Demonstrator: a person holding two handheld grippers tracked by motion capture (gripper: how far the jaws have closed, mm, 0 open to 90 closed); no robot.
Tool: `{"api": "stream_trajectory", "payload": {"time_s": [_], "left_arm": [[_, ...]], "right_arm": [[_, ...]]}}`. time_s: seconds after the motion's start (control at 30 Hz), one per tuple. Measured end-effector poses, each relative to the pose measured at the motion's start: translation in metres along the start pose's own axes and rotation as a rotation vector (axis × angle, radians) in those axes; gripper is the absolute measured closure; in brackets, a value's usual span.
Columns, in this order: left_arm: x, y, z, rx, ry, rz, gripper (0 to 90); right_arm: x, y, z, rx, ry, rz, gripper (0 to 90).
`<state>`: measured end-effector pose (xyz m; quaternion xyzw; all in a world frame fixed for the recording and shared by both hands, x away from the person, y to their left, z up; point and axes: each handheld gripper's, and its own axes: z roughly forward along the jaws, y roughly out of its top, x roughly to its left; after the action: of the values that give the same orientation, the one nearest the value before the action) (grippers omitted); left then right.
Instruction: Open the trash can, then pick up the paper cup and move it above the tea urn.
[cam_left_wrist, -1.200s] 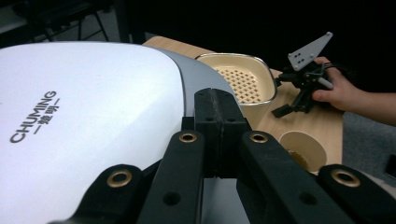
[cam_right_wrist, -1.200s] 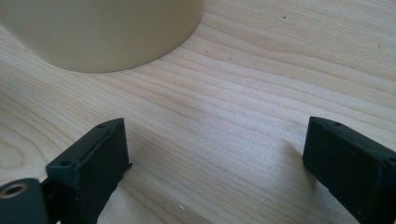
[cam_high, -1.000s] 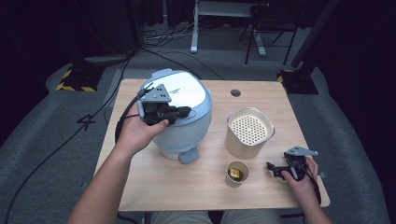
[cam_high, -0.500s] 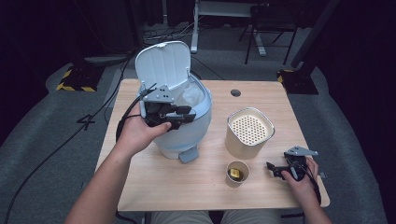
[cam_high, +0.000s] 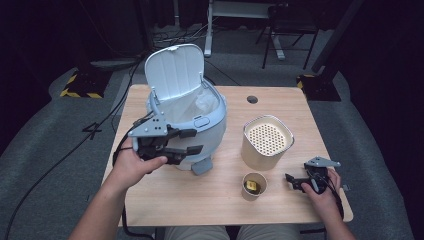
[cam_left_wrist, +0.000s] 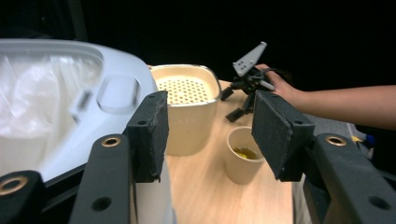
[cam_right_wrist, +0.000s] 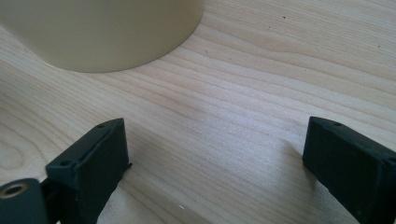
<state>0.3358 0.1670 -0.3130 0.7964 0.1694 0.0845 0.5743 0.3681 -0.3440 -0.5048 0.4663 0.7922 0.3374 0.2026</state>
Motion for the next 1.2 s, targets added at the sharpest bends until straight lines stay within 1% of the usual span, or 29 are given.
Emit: {"api": "stream_trajectory", "payload": {"time_s": [0.07,0.1,0.13,0.2,0.3,0.37,0.4,0.43,0.47,0.53,0.57,0.6,0.63,0.67,0.7,0.73,0.77,0.8,0.83,0.9,1.0,1.1,1.2], "left_arm": [[-0.003,-0.01,-0.005,-0.008,0.02,-0.008,47.5],[-0.005,-0.02,-0.007,-0.001,0.048,-0.01,47.4],[-0.006,-0.024,-0.008,0.006,0.059,-0.011,45.9],[-0.007,-0.033,-0.008,0.012,0.068,-0.031,44.8],[-0.007,-0.052,-0.006,0.021,0.111,-0.079,43.3],[-0.007,-0.065,-0.002,0.029,0.116,-0.12,42.3],[-0.006,-0.071,0.0,0.024,0.116,-0.136,41.9],[-0.006,-0.075,0.001,0.023,0.117,-0.148,40.9],[-0.005,-0.084,0.003,0.028,0.128,-0.161,40.4],[-0.003,-0.093,0.005,0.026,0.148,-0.174,39.6],[-0.001,-0.099,0.007,0.029,0.163,-0.19,39.1],[0.001,-0.105,0.009,0.048,0.176,-0.198,37.8],[0.003,-0.11,0.011,0.078,0.19,-0.196,36.9],[0.005,-0.116,0.012,0.087,0.198,-0.201,37.0],[0.005,-0.116,0.012,0.087,0.198,-0.201,36.7],[0.01,-0.124,0.014,0.092,0.196,-0.216,36.7],[0.013,-0.13,0.015,0.108,0.2,-0.228,35.2],[0.015,-0.134,0.015,0.128,0.214,-0.223,35.0],[0.017,-0.137,0.016,0.151,0.232,-0.222,33.6],[0.019,-0.143,0.017,0.202,0.258,-0.213,33.6],[0.018,-0.149,0.019,0.253,0.278,-0.214,33.1],[0.019,-0.156,0.021,0.292,0.295,-0.22,32.6],[0.021,-0.162,0.023,0.331,0.319,-0.224,32.6]], "right_arm": [[0.0,0.0,0.0,0.0,0.0,0.0,6.9],[0.0,0.0,0.0,0.0,0.0,0.0,6.8],[0.0,0.0,0.0,0.001,0.0,0.001,6.8],[0.0,0.0,0.0,0.0,-0.001,0.001,6.8],[0.0,0.0,0.0,0.001,-0.002,0.001,6.8],[0.0,0.0,0.0,0.002,-0.003,0.001,6.8],[0.0,0.0,0.0,0.002,-0.002,0.001,6.8],[0.0,0.0,0.0,0.002,-0.003,0.001,6.9],[0.0,0.0,0.0,0.003,-0.003,0.001,6.9],[0.001,0.0,0.0,0.002,-0.006,0.002,6.9],[0.001,0.0,0.0,0.002,-0.006,0.003,7.0],[0.001,0.0,0.0,0.003,-0.007,0.004,7.3],[0.0,0.001,0.0,0.003,-0.005,0.005,8.3],[0.0,0.001,0.0,0.0,-0.001,0.0,9.3],[0.0,0.001,0.0,0.0,-0.001,0.0,9.3],[0.0,0.001,0.0,0.001,0.004,-0.005,10.3],[-0.002,0.002,-0.001,0.004,0.01,-0.012,15.6],[-0.002,0.003,-0.003,0.01,0.009,-0.015,17.4],[-0.003,0.004,-0.005,0.012,-0.002,-0.03,16.9],[-0.002,0.004,-0.006,0.007,-0.003,-0.032,18.5],[-0.002,0.006,-0.01,0.005,0.01,-0.032,20.8],[0.001,0.007,-0.016,0.012,0.024,-0.045,23.1],[0.005,0.009,-0.021,0.022,0.053,-0.057,25.6]]}}
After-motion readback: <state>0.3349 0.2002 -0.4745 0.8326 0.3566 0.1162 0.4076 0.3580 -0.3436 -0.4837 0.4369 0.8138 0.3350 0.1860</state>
